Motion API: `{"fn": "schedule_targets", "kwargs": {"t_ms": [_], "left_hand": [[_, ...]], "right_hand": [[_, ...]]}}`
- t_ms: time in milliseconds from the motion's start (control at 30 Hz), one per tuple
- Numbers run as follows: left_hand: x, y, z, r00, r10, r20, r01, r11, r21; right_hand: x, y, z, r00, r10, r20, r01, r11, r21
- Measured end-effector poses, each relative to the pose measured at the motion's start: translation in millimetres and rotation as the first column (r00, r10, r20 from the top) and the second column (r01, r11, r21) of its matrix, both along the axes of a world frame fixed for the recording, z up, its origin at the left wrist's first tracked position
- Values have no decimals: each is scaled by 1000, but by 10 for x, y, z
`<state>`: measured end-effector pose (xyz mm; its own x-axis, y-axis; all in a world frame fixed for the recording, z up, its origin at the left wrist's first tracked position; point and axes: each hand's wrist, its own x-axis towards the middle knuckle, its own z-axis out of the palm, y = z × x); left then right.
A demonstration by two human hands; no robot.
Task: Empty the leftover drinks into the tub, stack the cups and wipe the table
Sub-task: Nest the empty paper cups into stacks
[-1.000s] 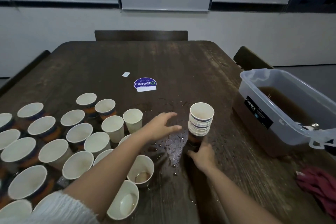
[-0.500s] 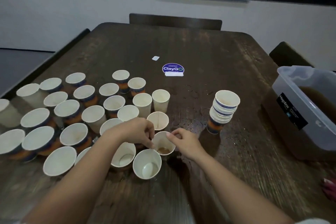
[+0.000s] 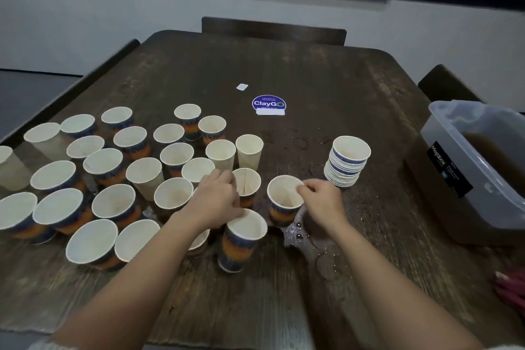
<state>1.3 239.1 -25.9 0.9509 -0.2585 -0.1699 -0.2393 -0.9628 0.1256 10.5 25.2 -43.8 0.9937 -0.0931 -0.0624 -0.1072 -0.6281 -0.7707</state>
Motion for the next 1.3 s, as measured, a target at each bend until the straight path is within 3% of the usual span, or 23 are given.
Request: {"fn": "schedule_targets", "kwargs": {"t_ms": [233, 433, 733, 933, 1133, 1200, 1300], "left_hand": [[198, -529, -163, 986, 95, 138, -93, 995, -25], [337, -690, -261, 979, 169, 115, -164, 985, -50], [255, -600, -354, 954, 252, 160, -202, 940, -275], [277, -565, -438, 952, 261, 157, -211, 938, -276], [273, -588, -366, 945, 314, 94, -252, 879, -406], [273, -595, -368, 952, 287, 107, -231, 901, -367], [283, -592, -436, 961, 235, 145, -206, 960, -190]], "right_hand": [[46, -216, 290, 911, -333, 243, 278, 932, 234], [64, -309, 251, 892, -394, 223, 313, 892, 326], [95, -258, 41, 932, -321, 168, 278, 931, 237], [134, -143, 56, 939, -268, 217, 220, 950, 222], [247, -76, -269, 998, 11, 65, 4, 973, -229], [246, -32, -363, 997, 75, 19, -68, 964, -255], [257, -4, -488, 992, 119, -36, -123, 978, -170]]}}
